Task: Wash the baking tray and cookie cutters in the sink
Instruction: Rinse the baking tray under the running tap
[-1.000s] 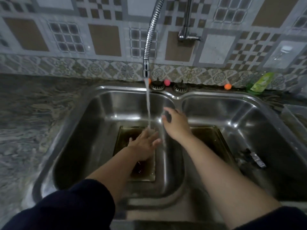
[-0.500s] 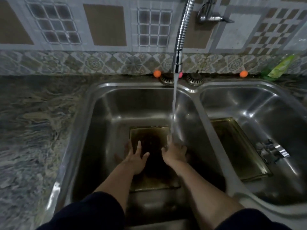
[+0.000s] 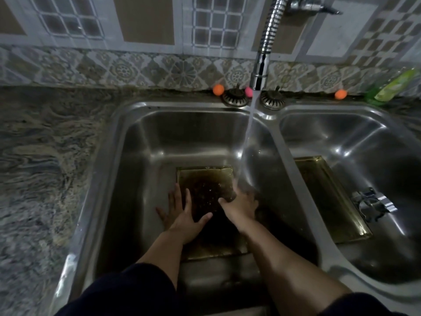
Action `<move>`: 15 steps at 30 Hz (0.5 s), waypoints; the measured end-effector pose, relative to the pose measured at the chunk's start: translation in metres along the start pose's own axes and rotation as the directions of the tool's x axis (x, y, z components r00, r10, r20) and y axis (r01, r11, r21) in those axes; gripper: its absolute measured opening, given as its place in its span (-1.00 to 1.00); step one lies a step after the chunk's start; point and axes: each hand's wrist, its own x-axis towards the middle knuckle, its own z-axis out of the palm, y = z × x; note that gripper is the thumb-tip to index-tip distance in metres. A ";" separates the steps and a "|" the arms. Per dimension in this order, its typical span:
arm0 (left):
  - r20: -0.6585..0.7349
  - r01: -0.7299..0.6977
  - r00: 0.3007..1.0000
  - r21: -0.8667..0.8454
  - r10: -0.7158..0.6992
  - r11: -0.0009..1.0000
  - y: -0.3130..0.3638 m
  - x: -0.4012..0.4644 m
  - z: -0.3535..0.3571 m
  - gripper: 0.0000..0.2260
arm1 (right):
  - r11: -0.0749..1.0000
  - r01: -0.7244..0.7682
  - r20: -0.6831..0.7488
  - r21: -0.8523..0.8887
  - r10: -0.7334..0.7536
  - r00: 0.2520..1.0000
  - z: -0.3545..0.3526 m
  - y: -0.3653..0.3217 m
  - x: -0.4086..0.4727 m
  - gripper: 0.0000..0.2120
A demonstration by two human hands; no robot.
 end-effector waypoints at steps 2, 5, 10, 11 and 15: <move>-0.023 -0.016 1.000 -0.054 0.014 0.998 -0.002 -0.001 0.000 -0.09 | 0.996 -0.015 0.007 0.086 0.014 1.000 -0.002 -0.003 0.001 -0.31; -0.036 -0.016 0.999 -0.091 0.013 0.996 -0.004 -0.003 0.000 -0.10 | 0.988 0.032 0.057 0.152 -0.041 0.998 -0.006 -0.005 0.000 -0.37; -0.058 -0.021 0.998 -0.102 0.015 0.995 -0.005 -0.005 0.001 -0.18 | 0.963 0.129 0.032 0.237 -0.141 0.990 -0.016 -0.005 0.002 -0.43; -0.061 -0.014 0.998 -0.090 0.008 0.996 -0.005 -0.006 0.001 -0.21 | 0.950 0.141 0.038 0.279 -0.157 0.987 -0.017 -0.005 0.001 -0.44; -0.131 -0.089 0.988 -0.027 0.085 0.996 0.006 -0.006 0.002 -0.36 | 0.931 0.229 -0.012 0.286 -0.235 0.972 -0.020 -0.009 -0.006 -0.44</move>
